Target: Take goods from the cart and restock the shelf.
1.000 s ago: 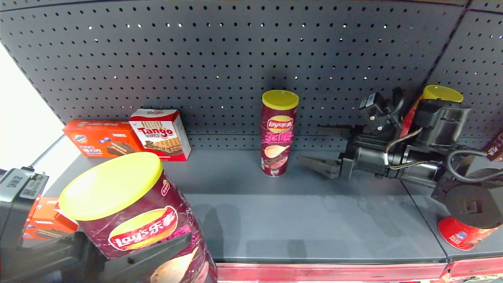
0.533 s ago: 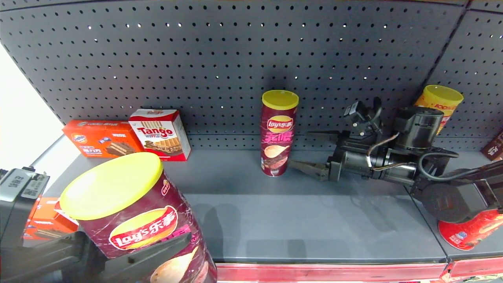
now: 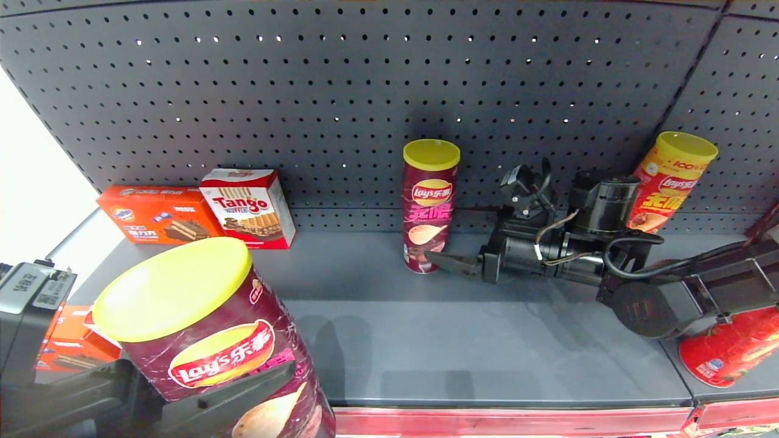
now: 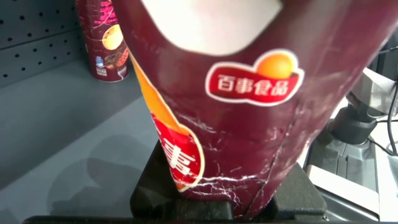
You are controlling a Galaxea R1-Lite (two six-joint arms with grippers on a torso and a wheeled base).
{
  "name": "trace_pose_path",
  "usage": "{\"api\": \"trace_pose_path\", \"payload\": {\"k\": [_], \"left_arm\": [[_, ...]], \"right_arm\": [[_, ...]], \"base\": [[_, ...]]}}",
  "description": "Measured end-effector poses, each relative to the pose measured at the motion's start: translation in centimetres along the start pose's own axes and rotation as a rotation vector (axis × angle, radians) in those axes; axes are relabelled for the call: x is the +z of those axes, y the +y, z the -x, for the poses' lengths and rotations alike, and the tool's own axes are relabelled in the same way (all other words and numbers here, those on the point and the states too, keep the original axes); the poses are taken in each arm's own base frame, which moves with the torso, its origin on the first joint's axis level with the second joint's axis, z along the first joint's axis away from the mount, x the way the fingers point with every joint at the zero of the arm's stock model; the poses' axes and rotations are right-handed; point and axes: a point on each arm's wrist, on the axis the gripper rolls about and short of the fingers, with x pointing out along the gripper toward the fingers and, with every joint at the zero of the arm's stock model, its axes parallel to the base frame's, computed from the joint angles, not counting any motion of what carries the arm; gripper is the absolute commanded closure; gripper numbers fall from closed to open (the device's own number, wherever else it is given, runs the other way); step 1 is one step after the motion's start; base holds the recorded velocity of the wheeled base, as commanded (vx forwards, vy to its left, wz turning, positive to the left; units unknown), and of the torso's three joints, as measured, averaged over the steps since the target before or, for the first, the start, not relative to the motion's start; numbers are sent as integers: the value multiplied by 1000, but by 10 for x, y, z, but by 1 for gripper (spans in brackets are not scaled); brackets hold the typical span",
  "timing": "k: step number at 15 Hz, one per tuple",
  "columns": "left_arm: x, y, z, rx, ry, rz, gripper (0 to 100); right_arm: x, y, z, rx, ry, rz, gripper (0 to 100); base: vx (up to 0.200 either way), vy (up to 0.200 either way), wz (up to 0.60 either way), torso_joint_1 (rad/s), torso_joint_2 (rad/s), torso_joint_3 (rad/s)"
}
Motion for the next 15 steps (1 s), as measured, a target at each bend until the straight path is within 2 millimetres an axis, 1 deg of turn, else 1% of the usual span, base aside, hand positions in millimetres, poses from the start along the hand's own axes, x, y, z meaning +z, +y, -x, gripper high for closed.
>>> {"api": "trace_pose_path", "payload": {"k": [3,5,7,9,10,13,15], "left_arm": [[0,0,0,1,0,0,100],[0,0,0,1,1,1,100],[-1,0,0,2,2,1,100],[-2,0,1,3,5,3,100],[-2,0,1,2,4,3,100],[-2,0,1,3,5,2,100],[-2,0,1,3,5,3,100]], "right_arm": [[-3,7,-5,18,9,-9,0],[-6,12,-5,27,21,-18,0],[-9,20,0,40,39,-30,0],[-8,29,7,47,49,-36,0],[-6,29,9,34,49,-34,0],[1,13,12,-38,30,-13,0],[5,2,6,-55,10,2,0]], "base": [[0,0,0,0,0,0],[0,0,0,0,0,0],[0,0,0,0,0,0],[0,0,0,0,0,0],[0,0,0,0,0,0],[0,0,0,0,0,0],[0,0,0,0,0,0]]}}
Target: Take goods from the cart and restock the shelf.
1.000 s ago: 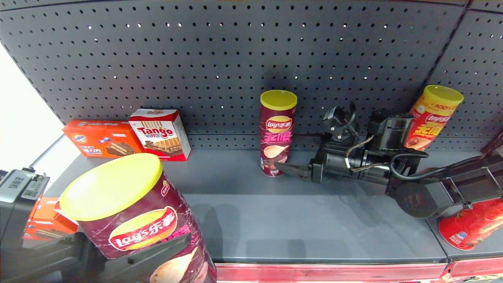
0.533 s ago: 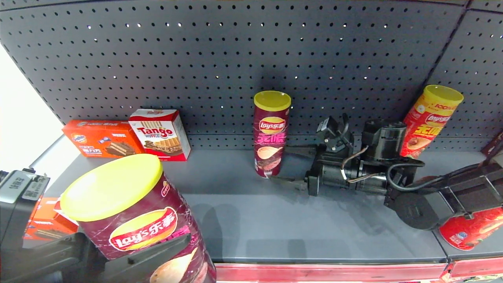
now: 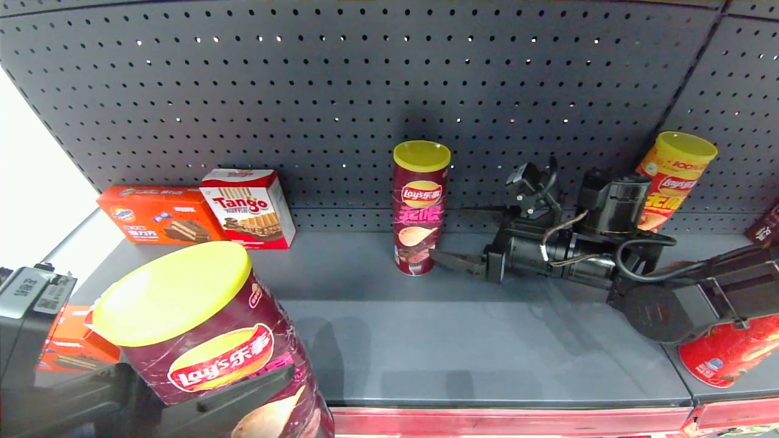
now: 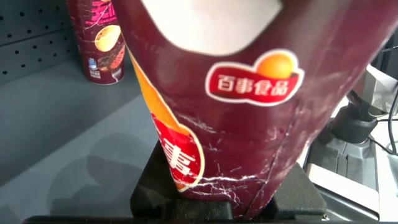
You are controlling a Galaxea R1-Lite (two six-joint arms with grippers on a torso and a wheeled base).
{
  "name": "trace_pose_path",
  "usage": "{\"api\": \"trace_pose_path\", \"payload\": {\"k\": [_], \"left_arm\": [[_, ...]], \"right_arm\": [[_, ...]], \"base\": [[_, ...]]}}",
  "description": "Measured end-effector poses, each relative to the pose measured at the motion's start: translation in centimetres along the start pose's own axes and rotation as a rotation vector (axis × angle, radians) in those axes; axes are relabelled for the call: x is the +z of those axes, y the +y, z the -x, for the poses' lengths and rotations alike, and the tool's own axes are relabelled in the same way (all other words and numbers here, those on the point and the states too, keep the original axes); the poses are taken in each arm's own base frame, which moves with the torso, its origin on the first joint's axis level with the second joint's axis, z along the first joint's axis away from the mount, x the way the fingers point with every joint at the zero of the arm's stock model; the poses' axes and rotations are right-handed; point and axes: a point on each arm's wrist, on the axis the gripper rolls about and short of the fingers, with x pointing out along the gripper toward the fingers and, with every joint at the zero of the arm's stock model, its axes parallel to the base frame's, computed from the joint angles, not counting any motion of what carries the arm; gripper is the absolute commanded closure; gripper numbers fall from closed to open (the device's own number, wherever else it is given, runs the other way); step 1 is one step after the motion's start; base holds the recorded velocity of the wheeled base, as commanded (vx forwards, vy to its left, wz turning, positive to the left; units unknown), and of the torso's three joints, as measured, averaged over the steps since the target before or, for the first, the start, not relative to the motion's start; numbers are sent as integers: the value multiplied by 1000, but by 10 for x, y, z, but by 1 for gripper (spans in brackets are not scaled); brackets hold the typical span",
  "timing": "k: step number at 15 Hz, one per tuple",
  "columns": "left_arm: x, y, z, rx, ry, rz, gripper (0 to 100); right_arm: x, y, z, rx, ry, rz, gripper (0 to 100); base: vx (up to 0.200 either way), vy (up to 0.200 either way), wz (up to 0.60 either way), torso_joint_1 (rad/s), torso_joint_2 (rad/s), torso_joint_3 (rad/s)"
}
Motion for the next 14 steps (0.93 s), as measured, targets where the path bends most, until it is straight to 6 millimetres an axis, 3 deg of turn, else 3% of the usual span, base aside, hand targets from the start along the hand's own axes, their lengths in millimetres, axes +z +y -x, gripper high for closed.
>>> {"api": "trace_pose_path", "payload": {"k": [2,6,12,14], "left_arm": [[0,0,0,0,1,1,100],[-7,0,3,13,20,12,100],[-7,1,5,20,18,11,100],[-5,1,5,18,12,7,100]], "right_arm": [[0,-4,-10,4,-13,7,0],[-5,8,-22,44,-7,0,0],[-9,33,-6,81,36,-28,0],[-5,30,-3,31,35,-20,0]], "base": [[0,0,0,0,0,0],[0,0,0,0,0,0],[0,0,0,0,0,0],[0,0,0,0,0,0]]}}
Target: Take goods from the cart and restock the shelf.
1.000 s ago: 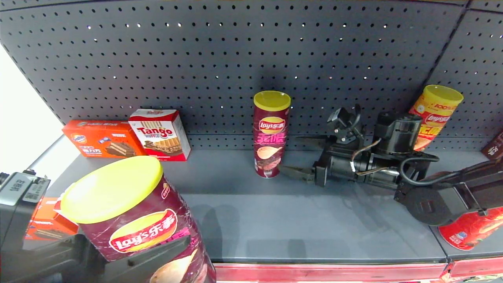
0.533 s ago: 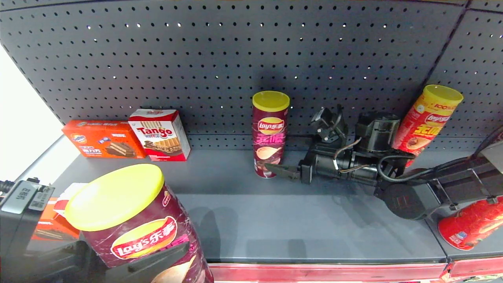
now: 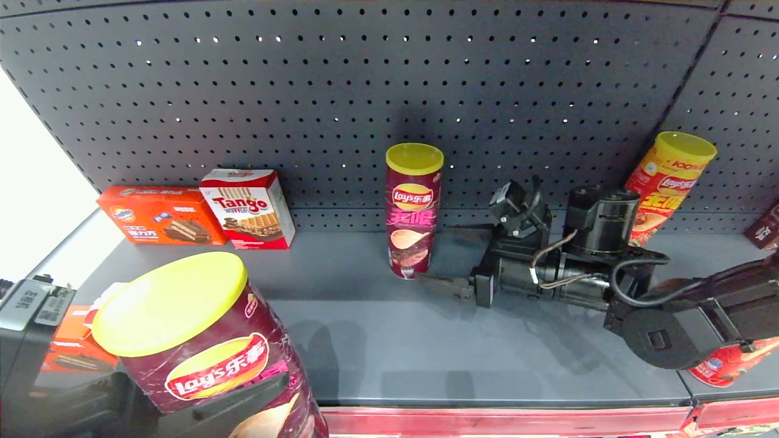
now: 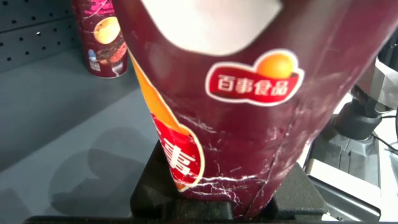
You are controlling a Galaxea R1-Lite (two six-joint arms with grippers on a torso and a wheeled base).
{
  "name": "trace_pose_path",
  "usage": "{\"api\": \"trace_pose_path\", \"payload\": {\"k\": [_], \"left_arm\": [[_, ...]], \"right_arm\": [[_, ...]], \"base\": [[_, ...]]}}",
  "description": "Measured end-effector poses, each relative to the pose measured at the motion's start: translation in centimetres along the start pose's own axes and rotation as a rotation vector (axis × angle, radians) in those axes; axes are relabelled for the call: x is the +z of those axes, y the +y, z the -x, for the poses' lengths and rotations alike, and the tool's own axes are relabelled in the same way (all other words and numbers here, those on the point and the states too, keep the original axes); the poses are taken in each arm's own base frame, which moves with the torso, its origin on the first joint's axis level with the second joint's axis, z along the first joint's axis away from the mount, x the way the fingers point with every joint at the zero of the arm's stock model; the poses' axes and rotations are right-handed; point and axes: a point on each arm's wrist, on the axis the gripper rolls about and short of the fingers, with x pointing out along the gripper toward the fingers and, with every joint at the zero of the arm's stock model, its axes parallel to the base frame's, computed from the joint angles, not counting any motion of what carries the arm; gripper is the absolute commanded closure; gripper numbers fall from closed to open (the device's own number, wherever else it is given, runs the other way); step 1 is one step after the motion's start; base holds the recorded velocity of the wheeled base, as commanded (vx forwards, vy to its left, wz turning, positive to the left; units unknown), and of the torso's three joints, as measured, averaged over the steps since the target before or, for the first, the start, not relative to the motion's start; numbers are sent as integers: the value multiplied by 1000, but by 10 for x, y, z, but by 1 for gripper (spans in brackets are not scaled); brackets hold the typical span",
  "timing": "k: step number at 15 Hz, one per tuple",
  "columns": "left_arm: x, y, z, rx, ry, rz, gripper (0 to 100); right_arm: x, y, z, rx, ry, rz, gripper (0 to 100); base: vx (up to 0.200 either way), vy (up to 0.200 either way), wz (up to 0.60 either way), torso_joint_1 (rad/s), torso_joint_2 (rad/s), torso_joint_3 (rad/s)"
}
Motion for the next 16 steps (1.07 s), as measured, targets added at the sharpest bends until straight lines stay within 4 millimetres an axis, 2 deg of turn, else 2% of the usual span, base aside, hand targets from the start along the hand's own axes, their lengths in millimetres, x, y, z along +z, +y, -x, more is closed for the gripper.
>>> {"api": "trace_pose_path", "payload": {"k": [3,7,13,14,16], "left_arm": [[1,0,0,0,-3,-2,100],[1,0,0,1,-2,-1,100],[-1,0,1,4,4,2,100],[-1,0,1,4,5,4,100],[-2,0,1,4,6,3,100]], "right_arm": [[6,-11,-2,-35,-23,14,0],[9,-28,-23,-45,-69,6,0],[-6,-30,-53,-21,-72,-3,0],[-7,-30,-56,-23,-73,-2,100],[-10,-29,-61,-24,-71,-5,100]], "base": [[0,0,0,0,0,0],[0,0,0,0,0,0],[0,0,0,0,0,0],[0,0,0,0,0,0],[0,0,0,0,0,0]]}}
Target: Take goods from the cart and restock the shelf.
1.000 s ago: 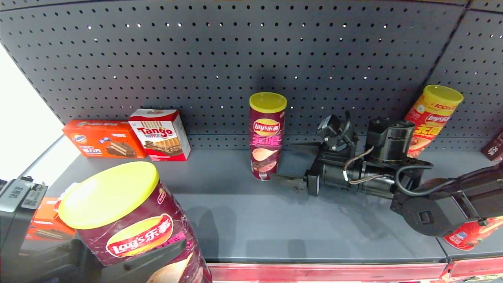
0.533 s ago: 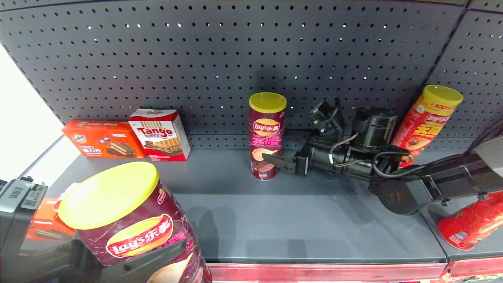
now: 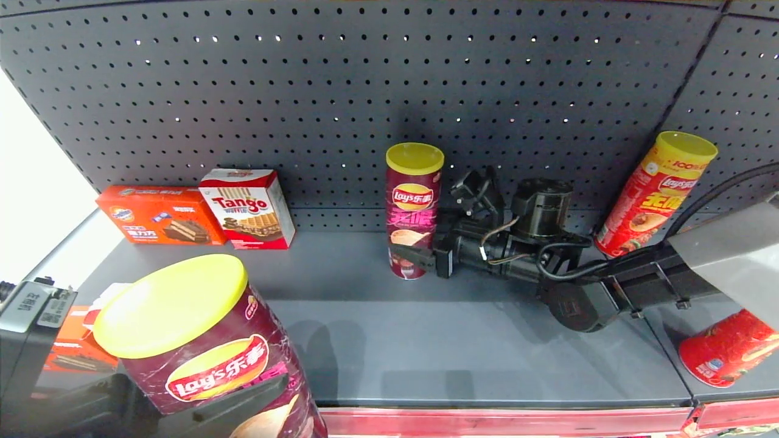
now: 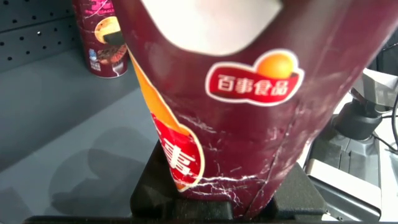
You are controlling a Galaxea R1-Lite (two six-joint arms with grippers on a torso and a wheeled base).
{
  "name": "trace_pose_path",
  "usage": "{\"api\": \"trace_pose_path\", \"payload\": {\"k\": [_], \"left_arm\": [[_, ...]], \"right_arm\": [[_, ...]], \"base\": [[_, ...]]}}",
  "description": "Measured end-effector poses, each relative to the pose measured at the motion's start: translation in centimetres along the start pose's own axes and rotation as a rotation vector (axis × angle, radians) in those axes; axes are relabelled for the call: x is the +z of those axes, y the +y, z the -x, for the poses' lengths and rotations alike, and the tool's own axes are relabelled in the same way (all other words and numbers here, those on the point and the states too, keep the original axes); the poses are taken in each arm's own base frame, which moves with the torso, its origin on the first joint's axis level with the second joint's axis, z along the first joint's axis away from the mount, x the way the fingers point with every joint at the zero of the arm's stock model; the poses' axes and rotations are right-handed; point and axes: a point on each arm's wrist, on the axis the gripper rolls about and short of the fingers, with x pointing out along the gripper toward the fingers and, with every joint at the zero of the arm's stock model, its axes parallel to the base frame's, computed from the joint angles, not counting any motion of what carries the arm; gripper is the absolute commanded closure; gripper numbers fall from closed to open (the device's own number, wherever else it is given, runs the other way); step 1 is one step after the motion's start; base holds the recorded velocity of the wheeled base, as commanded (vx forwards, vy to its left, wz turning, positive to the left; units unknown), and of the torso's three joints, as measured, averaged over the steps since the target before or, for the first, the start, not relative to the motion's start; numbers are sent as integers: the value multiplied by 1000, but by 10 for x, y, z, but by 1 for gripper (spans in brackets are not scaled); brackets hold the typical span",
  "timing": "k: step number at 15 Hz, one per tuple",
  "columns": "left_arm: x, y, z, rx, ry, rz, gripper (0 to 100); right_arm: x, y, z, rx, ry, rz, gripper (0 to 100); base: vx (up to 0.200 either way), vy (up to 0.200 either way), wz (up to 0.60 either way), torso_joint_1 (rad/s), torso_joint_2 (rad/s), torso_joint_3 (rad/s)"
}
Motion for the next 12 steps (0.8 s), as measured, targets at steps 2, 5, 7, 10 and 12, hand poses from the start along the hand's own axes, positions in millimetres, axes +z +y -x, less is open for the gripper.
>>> {"api": "trace_pose_path", "payload": {"k": [2,5,7,10,12], "left_arm": [[0,0,0,0,0,0,100],[1,0,0,0,-3,-2,100],[1,0,0,0,-3,-2,100],[1,0,0,0,-3,-2,100],[2,0,-1,-1,-6,-3,100]], "right_arm": [[-3,2,-3,-12,7,-3,100],[-4,5,-3,-6,10,-5,100],[-4,7,1,-3,16,-8,100],[1,16,17,23,35,-19,100],[9,25,34,58,36,-23,100]], "base": [[0,0,0,0,0,0],[0,0,0,0,0,0],[0,0,0,0,0,0],[0,0,0,0,0,0],[0,0,0,0,0,0]]}}
